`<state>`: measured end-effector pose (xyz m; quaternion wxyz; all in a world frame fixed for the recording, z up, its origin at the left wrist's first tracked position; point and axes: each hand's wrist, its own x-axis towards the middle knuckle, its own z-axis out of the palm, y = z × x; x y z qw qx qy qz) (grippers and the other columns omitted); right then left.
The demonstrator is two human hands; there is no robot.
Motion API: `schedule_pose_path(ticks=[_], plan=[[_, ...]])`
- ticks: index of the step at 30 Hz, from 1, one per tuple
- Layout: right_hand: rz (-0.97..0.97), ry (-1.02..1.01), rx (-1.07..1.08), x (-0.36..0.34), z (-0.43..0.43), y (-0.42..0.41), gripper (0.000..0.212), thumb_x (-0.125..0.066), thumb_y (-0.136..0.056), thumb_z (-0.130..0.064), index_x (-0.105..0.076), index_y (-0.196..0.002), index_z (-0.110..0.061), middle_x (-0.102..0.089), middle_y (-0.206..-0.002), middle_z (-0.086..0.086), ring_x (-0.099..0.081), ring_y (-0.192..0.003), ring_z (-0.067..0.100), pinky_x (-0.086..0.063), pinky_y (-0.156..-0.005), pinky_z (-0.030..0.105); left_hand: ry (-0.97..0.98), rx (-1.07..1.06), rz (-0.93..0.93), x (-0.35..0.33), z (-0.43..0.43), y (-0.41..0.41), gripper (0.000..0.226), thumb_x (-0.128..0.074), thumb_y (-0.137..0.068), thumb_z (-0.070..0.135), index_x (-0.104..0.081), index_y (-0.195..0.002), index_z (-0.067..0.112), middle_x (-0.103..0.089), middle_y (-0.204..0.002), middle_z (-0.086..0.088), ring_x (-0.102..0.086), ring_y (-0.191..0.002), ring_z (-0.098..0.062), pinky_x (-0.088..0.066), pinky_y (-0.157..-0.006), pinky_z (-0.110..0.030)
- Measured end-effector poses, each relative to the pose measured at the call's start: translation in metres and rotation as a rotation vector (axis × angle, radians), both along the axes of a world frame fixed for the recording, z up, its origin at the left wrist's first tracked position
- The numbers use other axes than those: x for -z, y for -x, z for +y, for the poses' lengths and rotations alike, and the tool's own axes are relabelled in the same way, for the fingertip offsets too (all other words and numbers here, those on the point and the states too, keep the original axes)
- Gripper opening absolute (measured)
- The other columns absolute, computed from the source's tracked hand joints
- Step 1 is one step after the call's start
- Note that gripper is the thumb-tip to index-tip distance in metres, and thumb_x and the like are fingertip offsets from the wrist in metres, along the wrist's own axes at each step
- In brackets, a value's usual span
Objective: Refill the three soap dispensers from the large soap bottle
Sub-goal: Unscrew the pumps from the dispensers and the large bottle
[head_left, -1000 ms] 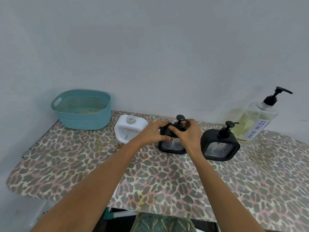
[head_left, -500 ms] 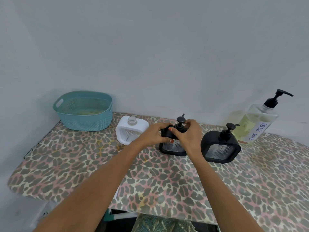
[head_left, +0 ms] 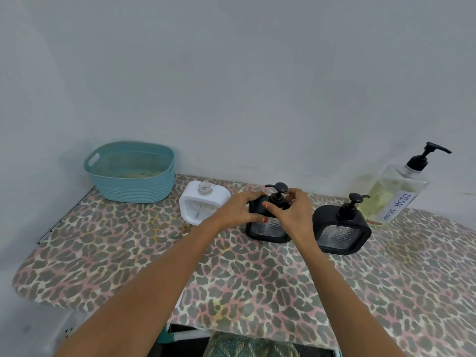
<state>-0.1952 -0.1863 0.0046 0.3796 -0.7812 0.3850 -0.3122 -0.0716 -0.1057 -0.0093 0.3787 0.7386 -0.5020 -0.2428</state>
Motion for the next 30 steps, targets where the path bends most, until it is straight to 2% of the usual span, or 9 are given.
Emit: schedule_pose_path(ticks=[2, 4, 8, 14, 19, 22, 24, 30], plan=[[0.000, -0.019, -0.003, -0.001, 0.000, 0.001, 0.044, -0.076, -0.074, -0.023, -0.056, -0.108, -0.004, -0.060, -0.098, 0.007, -0.056, -0.090, 0.018, -0.043, -0.078, 0.024, -0.001, -0.005, 0.002, 0.000, 0.001, 0.001, 0.064, -0.074, -0.075, 0.023, -0.046, -0.133, 0.018, -0.053, -0.131, -0.003, -0.047, -0.121, -0.017, -0.035, -0.099, -0.025], [-0.009, -0.011, -0.026, -0.003, 0.001, 0.002, 0.039, -0.074, -0.076, -0.018, -0.059, -0.109, -0.003, -0.064, -0.101, 0.010, -0.054, -0.086, 0.014, -0.041, -0.077, 0.020, 0.008, -0.009, 0.026, 0.000, 0.002, 0.001, 0.064, -0.074, -0.075, 0.021, -0.046, -0.133, 0.018, -0.053, -0.132, -0.003, -0.047, -0.122, -0.017, -0.034, -0.099, -0.024], [-0.034, -0.001, -0.051, -0.006, 0.003, 0.004, 0.038, -0.072, -0.078, -0.015, -0.060, -0.113, -0.005, -0.065, -0.106, 0.010, -0.052, -0.085, 0.011, -0.040, -0.076, 0.018, 0.016, -0.008, 0.051, -0.001, 0.003, 0.001, 0.062, -0.074, -0.075, 0.017, -0.047, -0.131, 0.017, -0.053, -0.131, -0.003, -0.046, -0.122, -0.016, -0.035, -0.098, -0.023], [-0.090, -0.029, -0.045, -0.016, 0.001, 0.002, 0.039, -0.071, -0.079, -0.019, -0.060, -0.113, -0.007, -0.064, -0.106, 0.007, -0.053, -0.088, 0.011, -0.040, -0.076, 0.020, 0.009, -0.019, 0.079, 0.002, 0.003, 0.001, 0.064, -0.073, -0.076, 0.017, -0.045, -0.133, 0.015, -0.051, -0.134, -0.003, -0.045, -0.124, -0.016, -0.032, -0.098, -0.020], [-0.157, -0.023, -0.029, -0.031, 0.000, 0.005, 0.039, -0.072, -0.078, -0.020, -0.059, -0.113, -0.009, -0.063, -0.107, 0.006, -0.053, -0.092, 0.011, -0.039, -0.079, 0.022, -0.010, -0.005, 0.035, 0.002, 0.001, 0.000, 0.063, -0.072, -0.077, 0.018, -0.044, -0.133, 0.014, -0.052, -0.132, -0.002, -0.045, -0.122, -0.014, -0.031, -0.096, -0.018], [-0.191, 0.000, -0.027, -0.042, 0.001, 0.007, 0.037, -0.073, -0.076, -0.020, -0.061, -0.110, -0.010, -0.064, -0.105, 0.006, -0.055, -0.092, 0.011, -0.040, -0.076, 0.020, -0.025, -0.005, 0.021, 0.002, 0.000, 0.000, 0.064, -0.073, -0.076, 0.020, -0.045, -0.134, 0.015, -0.051, -0.133, -0.003, -0.045, -0.124, -0.016, -0.033, -0.103, -0.025], [-0.209, 0.014, -0.030, -0.050, 0.002, 0.008, 0.036, -0.074, -0.075, -0.020, -0.061, -0.108, -0.010, -0.063, -0.103, 0.004, -0.055, -0.091, 0.011, -0.040, -0.070, 0.014, -0.038, -0.018, 0.016, 0.003, 0.000, 0.000, 0.065, -0.073, -0.076, 0.021, -0.044, -0.134, 0.015, -0.051, -0.134, -0.003, -0.045, -0.124, -0.018, -0.034, -0.106, -0.030], [-0.247, 0.040, -0.042, -0.081, 0.002, 0.020, 0.030, -0.074, -0.075, -0.023, -0.060, -0.100, -0.017, -0.061, -0.096, -0.001, -0.055, -0.089, 0.010, -0.038, -0.070, 0.007, -0.070, -0.023, 0.010, -0.004, -0.002, 0.002, 0.065, -0.075, -0.074, 0.020, -0.046, -0.132, 0.015, -0.053, -0.132, -0.004, -0.047, -0.123, -0.019, -0.034, -0.104, -0.029]])
